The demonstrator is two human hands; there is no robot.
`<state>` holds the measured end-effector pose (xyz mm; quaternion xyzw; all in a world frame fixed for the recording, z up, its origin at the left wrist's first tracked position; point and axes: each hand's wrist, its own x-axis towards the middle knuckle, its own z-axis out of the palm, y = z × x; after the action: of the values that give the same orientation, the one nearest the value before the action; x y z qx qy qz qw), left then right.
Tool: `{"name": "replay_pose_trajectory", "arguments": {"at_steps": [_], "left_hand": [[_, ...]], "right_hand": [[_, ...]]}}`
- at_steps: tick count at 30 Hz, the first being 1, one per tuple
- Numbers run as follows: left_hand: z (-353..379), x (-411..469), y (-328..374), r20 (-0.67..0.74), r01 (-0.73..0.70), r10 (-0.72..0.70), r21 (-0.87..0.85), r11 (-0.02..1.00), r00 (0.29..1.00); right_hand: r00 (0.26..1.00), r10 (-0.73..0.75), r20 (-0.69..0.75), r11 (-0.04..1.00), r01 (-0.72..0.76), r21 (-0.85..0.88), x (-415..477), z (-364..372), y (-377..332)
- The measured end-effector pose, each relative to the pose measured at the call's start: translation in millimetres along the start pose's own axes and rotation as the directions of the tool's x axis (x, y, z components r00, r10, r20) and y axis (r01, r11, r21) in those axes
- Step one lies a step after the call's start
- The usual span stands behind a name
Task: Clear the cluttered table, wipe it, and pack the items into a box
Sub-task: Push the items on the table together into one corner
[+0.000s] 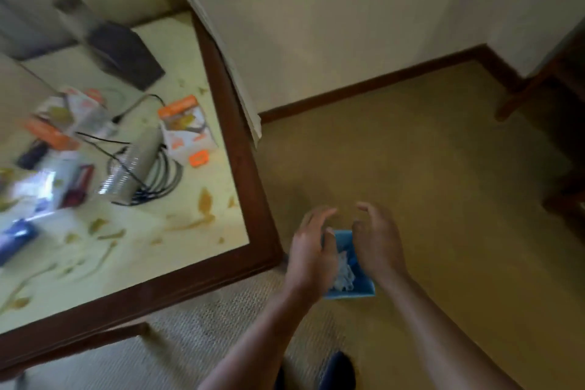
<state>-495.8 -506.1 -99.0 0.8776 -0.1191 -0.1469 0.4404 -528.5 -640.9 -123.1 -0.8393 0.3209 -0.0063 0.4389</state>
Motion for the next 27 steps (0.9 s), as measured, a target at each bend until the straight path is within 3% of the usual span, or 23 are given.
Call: {"name": "replay_pose_trajectory", "arguments": {"at_steps": [3, 7, 14, 18, 21, 27], "left_hand": [[-71.8, -14.0, 38.5, -0.113, -0.075, 0.077, 0.022, 0.997, 0.991], [-168.6, -28.4, 53.4, -0.289, -0.067, 0.102, 0.127, 0.990, 0.952], [-288.6, -18.8, -8.0, -0.431, 0.137, -0.014, 0.256, 0.957, 0.902], [-327.9, 16.6, -50.2, -0.282, 0.325, -0.231, 0.351, 0.878, 0.931], [-345.6, 51.9, -75.1, -0.208, 0.436, -0.384, 0.381, 0.816, 0.900], [-346.0, 101.5, -108.2, -0.121, 0.416, -0.417, 0.513, 0.750, 0.901]], "right_hand": [[0.985, -0.175, 0.005, 0.984, 0.175, -0.038, -17.0, -18.9, -73.1], [0.943, -0.316, 0.102, 0.946, 0.321, -0.040, -41.5, -5.7, -166.5], [0.866, -0.441, 0.234, 0.883, 0.466, -0.058, -47.7, 75.7, -270.5], [0.887, -0.392, 0.243, 0.867, 0.444, -0.226, -15.8, 126.5, -309.2], [0.937, -0.279, 0.209, 0.879, 0.337, -0.338, 8.1, 159.2, -335.8], [0.976, -0.088, 0.200, 0.886, 0.168, -0.431, 42.4, 193.0, -341.3]]}}
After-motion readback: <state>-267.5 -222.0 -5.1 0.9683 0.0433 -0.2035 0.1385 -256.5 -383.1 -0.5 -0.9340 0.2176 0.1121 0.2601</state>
